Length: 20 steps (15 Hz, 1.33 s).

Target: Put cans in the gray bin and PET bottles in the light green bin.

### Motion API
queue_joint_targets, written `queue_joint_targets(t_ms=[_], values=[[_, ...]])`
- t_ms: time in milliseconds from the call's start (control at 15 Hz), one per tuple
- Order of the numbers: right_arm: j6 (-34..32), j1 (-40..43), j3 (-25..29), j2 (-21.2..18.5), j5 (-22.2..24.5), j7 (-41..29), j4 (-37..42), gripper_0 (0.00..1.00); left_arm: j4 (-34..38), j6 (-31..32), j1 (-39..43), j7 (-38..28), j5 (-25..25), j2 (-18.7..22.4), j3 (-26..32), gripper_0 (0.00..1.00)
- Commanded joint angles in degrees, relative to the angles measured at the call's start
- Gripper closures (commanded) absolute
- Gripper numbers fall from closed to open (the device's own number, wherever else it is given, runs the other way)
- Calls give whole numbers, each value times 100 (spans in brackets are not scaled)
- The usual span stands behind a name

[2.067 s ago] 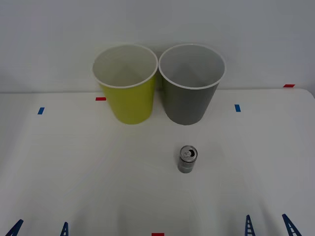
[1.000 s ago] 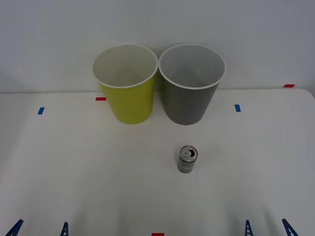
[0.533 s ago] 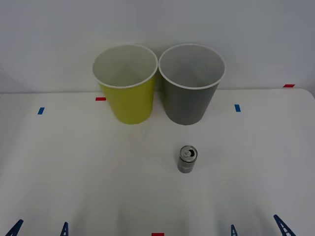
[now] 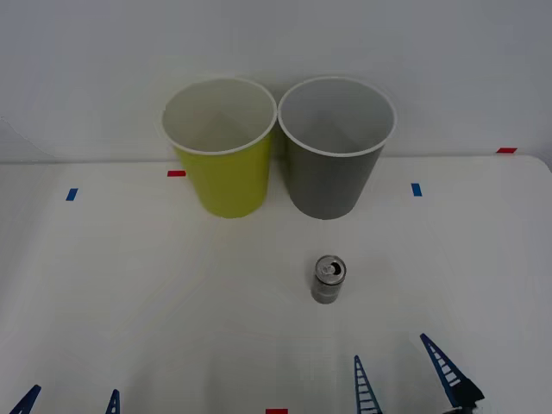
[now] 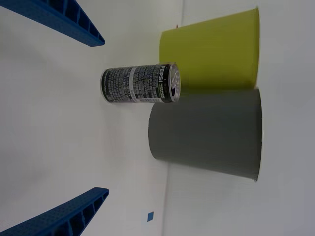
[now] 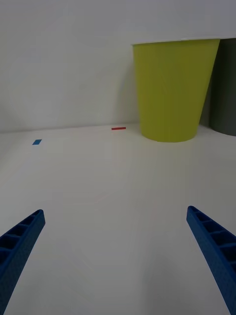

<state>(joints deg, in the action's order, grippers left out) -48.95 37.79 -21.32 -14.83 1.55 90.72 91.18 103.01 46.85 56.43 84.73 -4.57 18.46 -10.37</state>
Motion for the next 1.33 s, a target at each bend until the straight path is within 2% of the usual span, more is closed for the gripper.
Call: queue_joint_targets(t_ms=[67, 467, 1333], values=[[404, -299, -47, 253, 56, 77, -4, 0, 0, 0, 0, 0, 0, 0, 0, 0], [1019, -677, -82, 754, 206, 183, -4, 0, 0, 0, 0, 0, 0, 0, 0, 0], [1828, -1336, 49, 1158, 250, 209, -48, 0, 0, 0, 0, 0, 0, 0, 0, 0]])
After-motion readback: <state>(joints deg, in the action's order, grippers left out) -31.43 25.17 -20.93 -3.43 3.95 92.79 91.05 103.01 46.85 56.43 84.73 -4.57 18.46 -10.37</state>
